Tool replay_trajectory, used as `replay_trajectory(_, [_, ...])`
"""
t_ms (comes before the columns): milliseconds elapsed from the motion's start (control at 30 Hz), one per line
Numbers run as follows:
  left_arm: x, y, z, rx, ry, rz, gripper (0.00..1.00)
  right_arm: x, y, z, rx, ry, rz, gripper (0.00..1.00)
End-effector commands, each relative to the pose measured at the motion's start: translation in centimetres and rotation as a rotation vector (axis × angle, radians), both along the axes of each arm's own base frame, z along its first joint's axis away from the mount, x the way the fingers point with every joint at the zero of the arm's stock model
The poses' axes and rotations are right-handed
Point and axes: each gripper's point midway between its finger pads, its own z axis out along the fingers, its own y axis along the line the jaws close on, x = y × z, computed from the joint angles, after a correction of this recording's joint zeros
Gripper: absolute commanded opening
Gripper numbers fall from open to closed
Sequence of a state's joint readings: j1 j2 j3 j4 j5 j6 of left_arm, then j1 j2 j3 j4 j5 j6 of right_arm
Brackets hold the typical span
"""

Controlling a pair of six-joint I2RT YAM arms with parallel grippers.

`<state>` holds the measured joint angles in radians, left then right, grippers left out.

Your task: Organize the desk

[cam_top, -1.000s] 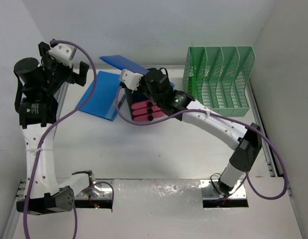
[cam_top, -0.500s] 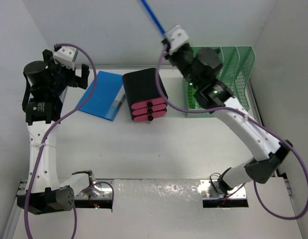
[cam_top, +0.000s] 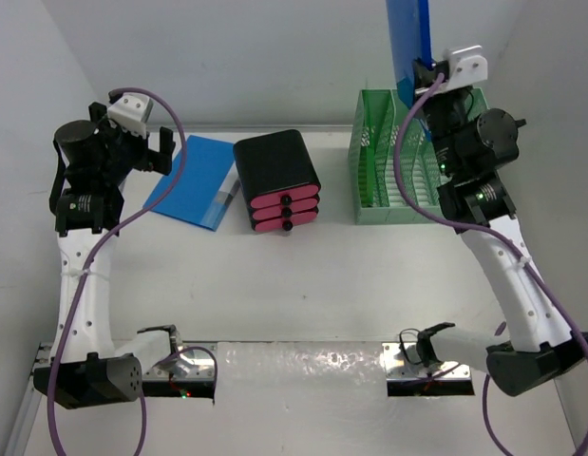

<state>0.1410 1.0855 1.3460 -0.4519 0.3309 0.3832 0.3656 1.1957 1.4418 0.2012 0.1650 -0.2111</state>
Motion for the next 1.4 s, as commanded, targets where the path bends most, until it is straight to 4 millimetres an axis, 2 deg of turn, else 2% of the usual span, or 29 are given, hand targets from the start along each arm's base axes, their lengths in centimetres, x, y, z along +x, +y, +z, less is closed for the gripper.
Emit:
replay_trajectory(0, [0.1, 0.3, 0.9, -0.003, -0.037, 0.017, 1.0, 0.7, -2.6, 0.1, 0.138, -0.035, 0.024, 0.0])
replay_trajectory(33, [0.1, 0.0, 0.7, -0.003, -0.032, 0.0, 1.0, 0.9, -3.0, -0.2, 0.154, -0.032, 0.021, 0.0])
replay_trajectory(67, [0.1, 0.0, 0.4, -0.003, -0.023, -0.005, 1.0, 1.3, -3.4, -1.3, 0.159, -0.015, 0.01, 0.0])
replay_trajectory(167, [0.1, -0.1, -0.7, 0.01, -0.003, -0.015, 1.0, 2.0, -5.1, -2.3, 0.202, -0.01, -0.007, 0.0])
replay_trajectory(333, [0.3, 0.5, -0.8, 0.03, -0.003, 0.011, 1.0, 2.9, -5.5, -3.8, 0.216, -0.022, 0.013, 0.0])
replay_trajectory(367, [0.3, 0.5, -1.0, 0.031, 0.001, 0.008, 1.0, 3.2, -5.6, -4.9, 0.216, -0.009, 0.008, 0.0])
replay_trajectory(433, [0.5, 0.4, -1.5, 0.027, 0.013, 0.003, 1.0, 3.5, -5.8, -5.5, 0.223, -0.022, 0.004, 0.0])
replay_trajectory(467, [0.6, 0.4, -1.9, 0.025, 0.022, 0.003, 1.0, 3.9, -5.9, -6.6, 0.215, -0.005, -0.002, 0.0])
replay_trajectory(533, [1.1, 0.5, -2.3, 0.022, 0.026, 0.007, 0.99, 4.0, -6.0, -7.0, 0.2, -0.023, -0.01, 0.0])
replay_trajectory(567, [1.1, 0.6, -2.3, 0.023, 0.026, 0.008, 1.0, 4.2, -5.9, -8.4, 0.192, -0.012, -0.015, 0.0])
replay_trajectory(633, [1.3, 0.7, -2.4, 0.028, 0.029, 0.01, 1.0, 3.7, -6.3, -8.1, 0.195, -0.076, -0.027, 0.0])
replay_trajectory(667, [1.3, 0.8, -2.0, 0.027, 0.024, 0.014, 0.99, 3.9, -6.4, -9.4, 0.194, -0.067, -0.034, 0.0])
replay_trajectory(700, [1.5, 0.9, -2.0, 0.027, 0.026, 0.023, 1.0, 3.7, -6.6, -9.1, 0.199, -0.103, -0.034, 0.0])
replay_trajectory(733, [1.6, 1.1, -1.5, 0.027, 0.018, 0.033, 1.0, 3.8, -6.6, -10.2, 0.2, -0.094, -0.037, 0.0])
replay_trajectory(767, [1.7, 1.2, -1.4, 0.022, 0.016, 0.038, 1.0, 3.5, -6.8, -9.8, 0.205, -0.135, -0.038, 0.0])
replay_trajectory(800, [1.9, 1.5, -1.6, 0.018, 0.023, 0.047, 1.0, 3.7, -7.0, -11.0, 0.209, -0.125, -0.044, 0.0])
replay_trajectory(900, [2.4, 1.6, -1.8, 0.021, 0.028, 0.044, 1.0, 3.5, -7.4, -11.8, 0.229, -0.158, -0.037, 0.0])
replay_trajectory(933, [2.4, 1.6, -2.0, 0.019, 0.033, 0.041, 0.99, 3.6, -7.9, -13.2, 0.237, -0.141, -0.038, 0.0])
replay_trajectory(1000, [2.4, 1.4, -2.1, 0.009, 0.037, 0.031, 1.0, 3.4, -7.9, -13.7, 0.275, -0.158, 0.006, 0.0])
replay_trajectory(1100, [2.2, 1.0, -2.0, 0.009, 0.048, 0.005, 1.0, 3.3, -8.3, -16.5, 0.294, -0.148, 0.022, 0.0])
replay_trajectory(1133, [2.2, 0.8, -2.0, 0.016, 0.05, -0.004, 1.0, 3.6, -8.7, -18.1, 0.304, -0.118, 0.015, 0.0])
replay_trajectory(1167, [2.2, 0.8, -1.9, 0.016, 0.049, -0.004, 1.0, 3.6, -8.7, -18.4, 0.314, -0.121, 0.022, 0.0])
replay_trajectory(1333, [2.3, 0.7, -2.5, 0.024, 0.063, -0.023, 1.0, 4.1, -7.2, -21.9, 0.29, -0.045, 0.089, 0.0])
replay_trajectory(1367, [2.3, 0.5, -2.5, 0.022, 0.063, -0.03, 1.0, 4.3, -7.2, -22.8, 0.283, -0.014, 0.084, 0.04])
